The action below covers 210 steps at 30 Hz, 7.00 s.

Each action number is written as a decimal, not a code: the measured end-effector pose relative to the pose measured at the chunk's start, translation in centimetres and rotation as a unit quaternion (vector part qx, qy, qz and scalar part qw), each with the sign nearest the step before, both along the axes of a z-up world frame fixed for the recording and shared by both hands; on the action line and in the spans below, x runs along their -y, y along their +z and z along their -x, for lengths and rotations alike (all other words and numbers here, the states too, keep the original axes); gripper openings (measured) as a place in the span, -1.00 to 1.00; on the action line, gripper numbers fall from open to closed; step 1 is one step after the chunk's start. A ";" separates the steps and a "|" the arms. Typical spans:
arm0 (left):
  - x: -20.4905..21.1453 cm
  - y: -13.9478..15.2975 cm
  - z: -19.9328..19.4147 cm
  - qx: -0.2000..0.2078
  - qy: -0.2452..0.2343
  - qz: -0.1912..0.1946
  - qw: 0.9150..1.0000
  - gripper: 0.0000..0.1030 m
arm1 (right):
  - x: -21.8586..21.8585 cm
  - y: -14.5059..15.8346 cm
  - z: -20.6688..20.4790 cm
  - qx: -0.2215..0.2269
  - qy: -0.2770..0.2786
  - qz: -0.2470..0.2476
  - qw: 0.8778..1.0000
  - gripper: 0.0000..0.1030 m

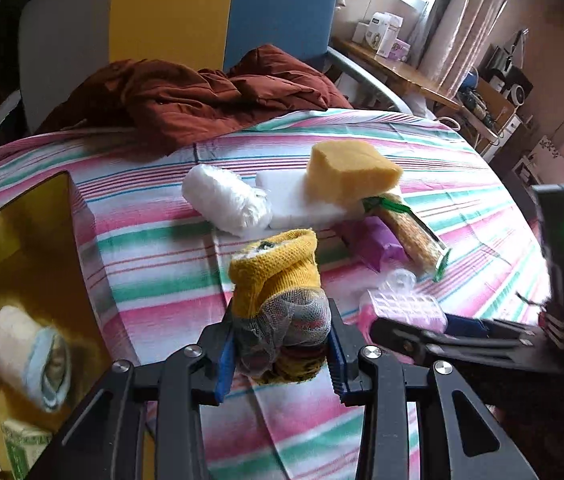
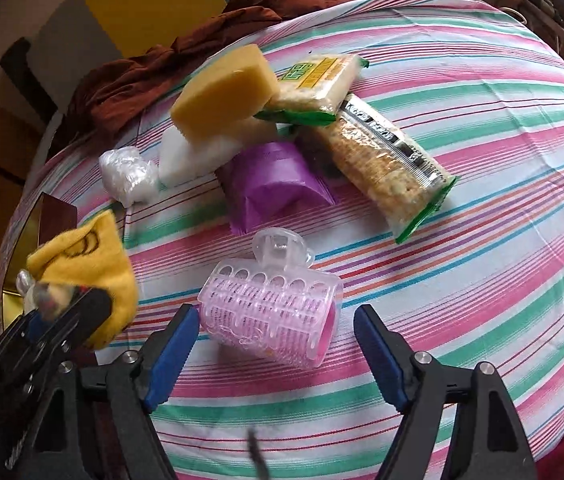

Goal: Organize objects
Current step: 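Grasp the yellow knitted toy with the left tool while the right tool grasps the pink curler, then carry the toy and curler into the gold tray and open both tools, then move both tools back toward the remaining items beside the tray, then grasp the clear plastic bag with the left tool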

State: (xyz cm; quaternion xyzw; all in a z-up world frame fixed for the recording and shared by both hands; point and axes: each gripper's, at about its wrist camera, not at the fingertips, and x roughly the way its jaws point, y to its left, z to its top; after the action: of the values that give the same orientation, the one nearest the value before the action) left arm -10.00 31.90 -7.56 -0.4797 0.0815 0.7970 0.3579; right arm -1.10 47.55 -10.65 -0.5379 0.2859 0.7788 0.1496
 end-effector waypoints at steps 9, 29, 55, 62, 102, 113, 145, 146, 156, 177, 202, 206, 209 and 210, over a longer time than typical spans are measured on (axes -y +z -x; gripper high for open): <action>3.2 1.6 -1.5 -0.012 0.012 -0.017 1.000 -0.24 | 0.0 -0.2 0.0 0.002 0.006 0.010 1.000 0.44; 11.1 4.6 -4.0 -0.034 0.040 -0.050 0.997 -0.22 | 0.5 1.5 0.0 -0.048 0.013 -0.026 0.998 0.40; 28.1 2.1 -4.8 -0.048 0.178 -0.041 0.982 0.34 | 20.2 8.1 13.7 -0.137 0.188 -0.038 0.972 0.41; 29.3 2.5 -5.2 -0.058 0.193 -0.050 0.978 0.60 | 18.7 9.0 14.5 -0.170 0.154 0.002 0.973 0.48; 28.9 4.9 -7.6 -0.157 0.232 0.008 0.960 0.94 | 25.0 7.4 0.9 -0.154 0.229 -0.151 0.949 0.48; 28.6 4.8 -7.9 -0.152 0.225 0.011 0.962 0.95 | 25.0 7.4 0.7 -0.152 0.227 -0.153 0.950 0.48; 24.9 5.4 -8.6 -0.180 0.176 0.048 0.967 0.95 | 13.8 8.7 1.7 -0.136 0.145 -0.184 0.963 0.48; 24.8 5.4 -8.6 -0.181 0.174 0.049 0.967 0.95 | 13.1 8.7 1.8 -0.134 0.140 -0.187 0.963 0.48; 22.9 5.4 -8.3 -0.185 0.152 0.061 0.969 0.95 | 4.3 8.7 2.8 -0.122 0.061 -0.193 0.972 0.48; 17.1 4.6 -7.2 -0.182 0.098 0.081 0.975 0.96 | -2.3 6.4 1.7 -0.110 -0.032 -0.114 0.987 0.48; 5.1 5.4 -0.4 -0.138 -0.003 0.063 0.988 0.95 | -7.4 4.9 -1.0 -0.102 -0.149 -0.016 0.983 0.48; 2.4 4.5 2.2 -0.116 -0.003 0.073 0.991 0.95 | -7.3 4.8 -1.0 -0.107 -0.146 0.000 0.983 0.48; 1.1 3.6 4.5 -0.057 0.012 0.059 0.997 0.95 | -7.1 4.9 -1.1 -0.110 -0.142 0.004 0.984 0.48; 0.7 3.2 5.6 -0.033 0.025 0.056 0.998 0.95 | -7.0 4.9 -1.0 -0.111 -0.139 0.005 0.984 0.48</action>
State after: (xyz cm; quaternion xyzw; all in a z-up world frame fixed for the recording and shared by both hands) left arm -15.63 31.24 -4.41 -0.4745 0.1253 0.8152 0.3074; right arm -0.08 54.59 -5.73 -0.4037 0.3765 0.8040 0.2212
